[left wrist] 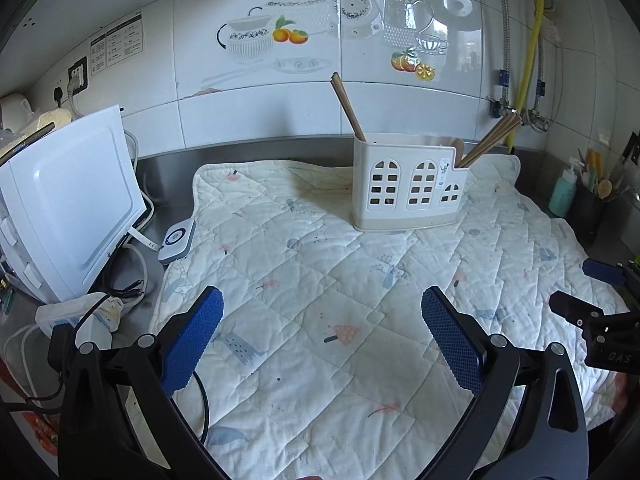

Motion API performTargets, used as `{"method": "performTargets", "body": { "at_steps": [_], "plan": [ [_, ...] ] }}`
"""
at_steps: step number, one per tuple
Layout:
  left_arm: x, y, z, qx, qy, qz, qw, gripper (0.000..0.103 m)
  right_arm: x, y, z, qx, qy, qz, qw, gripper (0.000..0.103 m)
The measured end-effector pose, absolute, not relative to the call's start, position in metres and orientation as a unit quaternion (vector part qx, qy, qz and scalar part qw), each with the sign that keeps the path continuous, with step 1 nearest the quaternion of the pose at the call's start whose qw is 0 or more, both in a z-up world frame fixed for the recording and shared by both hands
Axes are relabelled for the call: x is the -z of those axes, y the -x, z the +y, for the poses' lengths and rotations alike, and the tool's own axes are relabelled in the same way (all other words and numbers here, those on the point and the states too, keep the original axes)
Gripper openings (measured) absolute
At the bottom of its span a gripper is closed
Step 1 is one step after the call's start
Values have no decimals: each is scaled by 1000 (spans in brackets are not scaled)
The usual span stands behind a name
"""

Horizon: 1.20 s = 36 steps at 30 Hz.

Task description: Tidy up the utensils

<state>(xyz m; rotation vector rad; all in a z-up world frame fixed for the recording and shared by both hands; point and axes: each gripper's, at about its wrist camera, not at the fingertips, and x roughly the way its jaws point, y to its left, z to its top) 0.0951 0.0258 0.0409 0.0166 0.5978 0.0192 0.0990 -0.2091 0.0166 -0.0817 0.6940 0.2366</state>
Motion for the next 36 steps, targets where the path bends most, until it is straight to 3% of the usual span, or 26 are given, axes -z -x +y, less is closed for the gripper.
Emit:
{"method": "performTargets", "body": {
  "at_steps": [36],
  "plan": [
    [-37, -98, 23, -9, -12, 300, 954, 98, -19, -99, -209, -111, 41, 338, 934, 86]
  ]
}}
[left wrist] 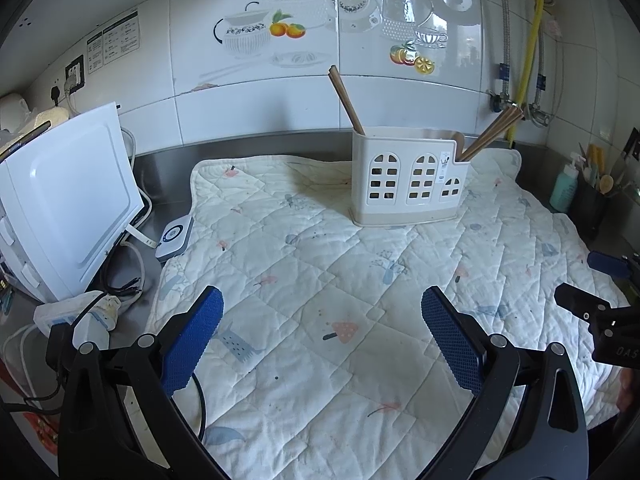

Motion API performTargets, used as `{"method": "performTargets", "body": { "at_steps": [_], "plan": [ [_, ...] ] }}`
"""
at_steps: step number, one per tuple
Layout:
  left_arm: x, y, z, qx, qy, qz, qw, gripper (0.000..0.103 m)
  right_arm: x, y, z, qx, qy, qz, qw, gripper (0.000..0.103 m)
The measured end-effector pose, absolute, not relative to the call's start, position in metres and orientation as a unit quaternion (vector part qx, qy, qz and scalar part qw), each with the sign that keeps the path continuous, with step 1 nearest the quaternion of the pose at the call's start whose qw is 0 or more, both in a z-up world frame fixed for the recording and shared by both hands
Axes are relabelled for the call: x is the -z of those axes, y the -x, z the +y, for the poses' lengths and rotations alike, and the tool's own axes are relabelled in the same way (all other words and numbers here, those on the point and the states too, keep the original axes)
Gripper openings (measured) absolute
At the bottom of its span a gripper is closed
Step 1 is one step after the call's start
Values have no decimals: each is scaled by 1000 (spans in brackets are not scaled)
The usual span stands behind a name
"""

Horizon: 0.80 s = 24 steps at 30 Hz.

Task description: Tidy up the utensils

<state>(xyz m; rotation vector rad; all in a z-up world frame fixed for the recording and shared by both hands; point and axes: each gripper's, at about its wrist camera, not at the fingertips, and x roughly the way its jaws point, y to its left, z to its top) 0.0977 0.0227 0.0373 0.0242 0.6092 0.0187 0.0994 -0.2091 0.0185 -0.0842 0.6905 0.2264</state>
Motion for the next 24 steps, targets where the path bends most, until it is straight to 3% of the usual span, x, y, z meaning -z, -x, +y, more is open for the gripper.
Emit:
{"method": "performTargets", "body": {
  "at_steps": [24],
  "plan": [
    [-37, -101, 22, -4, -14, 300, 954, 98, -21, -101, -208, -112, 42, 336, 934, 87]
  ]
}}
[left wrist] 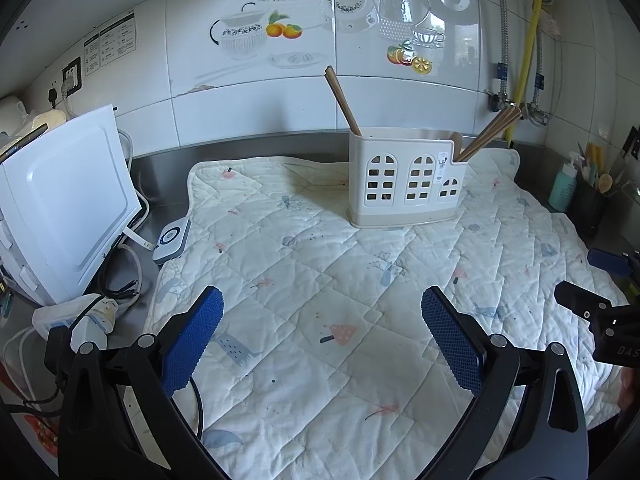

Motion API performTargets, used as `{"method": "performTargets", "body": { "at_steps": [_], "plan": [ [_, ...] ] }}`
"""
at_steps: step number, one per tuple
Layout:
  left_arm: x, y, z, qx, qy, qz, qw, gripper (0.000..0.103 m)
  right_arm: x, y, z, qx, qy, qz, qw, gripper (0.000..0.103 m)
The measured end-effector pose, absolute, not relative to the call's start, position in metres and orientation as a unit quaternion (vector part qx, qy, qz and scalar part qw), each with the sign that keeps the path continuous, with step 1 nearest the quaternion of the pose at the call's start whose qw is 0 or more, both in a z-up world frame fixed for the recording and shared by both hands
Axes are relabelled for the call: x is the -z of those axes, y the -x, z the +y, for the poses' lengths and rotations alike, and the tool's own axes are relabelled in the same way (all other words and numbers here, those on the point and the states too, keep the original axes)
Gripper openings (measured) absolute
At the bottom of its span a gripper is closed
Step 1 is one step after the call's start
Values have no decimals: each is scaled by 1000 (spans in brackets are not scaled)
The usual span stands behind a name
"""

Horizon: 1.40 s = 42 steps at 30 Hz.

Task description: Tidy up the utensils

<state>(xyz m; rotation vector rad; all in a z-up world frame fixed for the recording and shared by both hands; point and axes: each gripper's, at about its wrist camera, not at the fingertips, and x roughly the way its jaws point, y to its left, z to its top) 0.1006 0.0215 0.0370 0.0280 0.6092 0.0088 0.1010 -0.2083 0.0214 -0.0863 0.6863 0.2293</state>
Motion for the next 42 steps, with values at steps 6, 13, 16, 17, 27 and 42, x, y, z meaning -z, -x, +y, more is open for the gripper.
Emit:
{"method": "performTargets", "body": {
  "at_steps": [6, 13, 16, 17, 27, 42],
  "plan": [
    [-37, -101, 20, -5, -16, 300, 954, 98, -21, -101, -208, -112, 43, 335, 934, 87],
    [-36, -100, 20, -6, -16, 298, 954, 98, -22, -100, -208, -112, 43, 335, 935, 87],
    [-36, -101, 20, -5, -16, 299, 954, 98, -21, -100, -208, -112, 42, 335, 935, 87],
    [-36, -100, 20, -5, -16, 298, 954, 98, -21, -100, -208, -112, 42, 335, 935, 87],
    [-37, -99, 20, -5, -14, 297, 955, 98, -23, -100, -208, -112, 42, 334, 935, 87],
    [-40, -99, 21, -13, -19, 290, 957, 98, -23, -99, -207, -110, 40, 334, 935, 87]
  ]
}}
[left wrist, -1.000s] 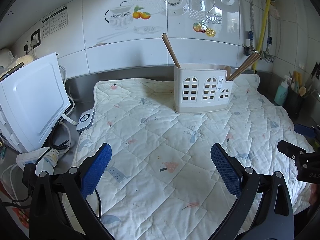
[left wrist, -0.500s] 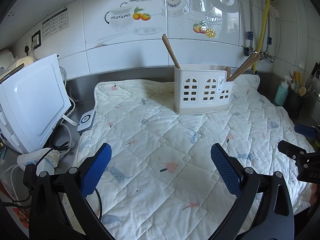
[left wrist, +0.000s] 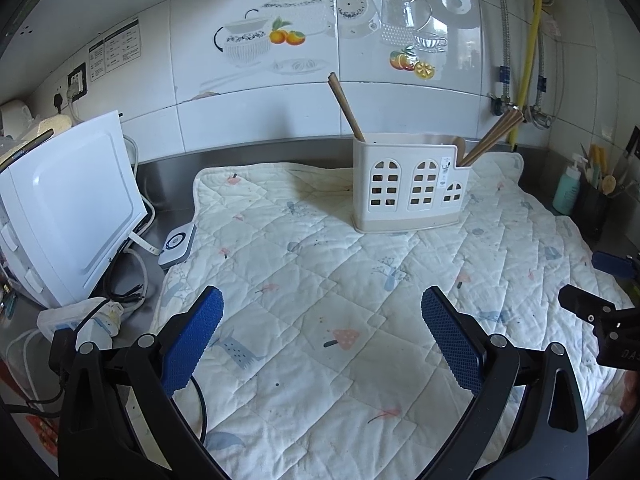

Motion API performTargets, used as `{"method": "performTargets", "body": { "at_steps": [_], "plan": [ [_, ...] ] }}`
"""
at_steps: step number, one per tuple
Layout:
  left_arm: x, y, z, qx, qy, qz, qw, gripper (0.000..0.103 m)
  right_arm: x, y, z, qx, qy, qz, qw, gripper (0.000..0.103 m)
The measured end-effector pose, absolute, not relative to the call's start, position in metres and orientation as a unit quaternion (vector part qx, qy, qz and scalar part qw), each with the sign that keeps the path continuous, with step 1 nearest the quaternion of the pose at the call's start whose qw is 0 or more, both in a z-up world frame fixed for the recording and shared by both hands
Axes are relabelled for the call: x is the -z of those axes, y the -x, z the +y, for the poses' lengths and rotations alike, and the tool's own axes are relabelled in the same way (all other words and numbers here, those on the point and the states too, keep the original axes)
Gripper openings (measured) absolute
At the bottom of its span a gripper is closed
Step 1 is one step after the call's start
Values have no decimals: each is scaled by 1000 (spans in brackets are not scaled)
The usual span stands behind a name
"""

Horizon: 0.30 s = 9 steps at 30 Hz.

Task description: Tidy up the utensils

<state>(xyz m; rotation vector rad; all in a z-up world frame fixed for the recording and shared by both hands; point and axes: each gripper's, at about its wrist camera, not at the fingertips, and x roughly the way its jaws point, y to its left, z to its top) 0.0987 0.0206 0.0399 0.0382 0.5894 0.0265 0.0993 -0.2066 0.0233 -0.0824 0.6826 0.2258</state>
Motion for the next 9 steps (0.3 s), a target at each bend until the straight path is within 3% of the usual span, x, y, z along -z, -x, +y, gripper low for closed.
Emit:
{"method": "performTargets", "body": {
  "at_steps": [9],
  "plan": [
    [-38, -101, 21, -12, -13, 299, 954, 98, -22, -99, -207, -111, 41, 334, 935, 87]
  ]
}}
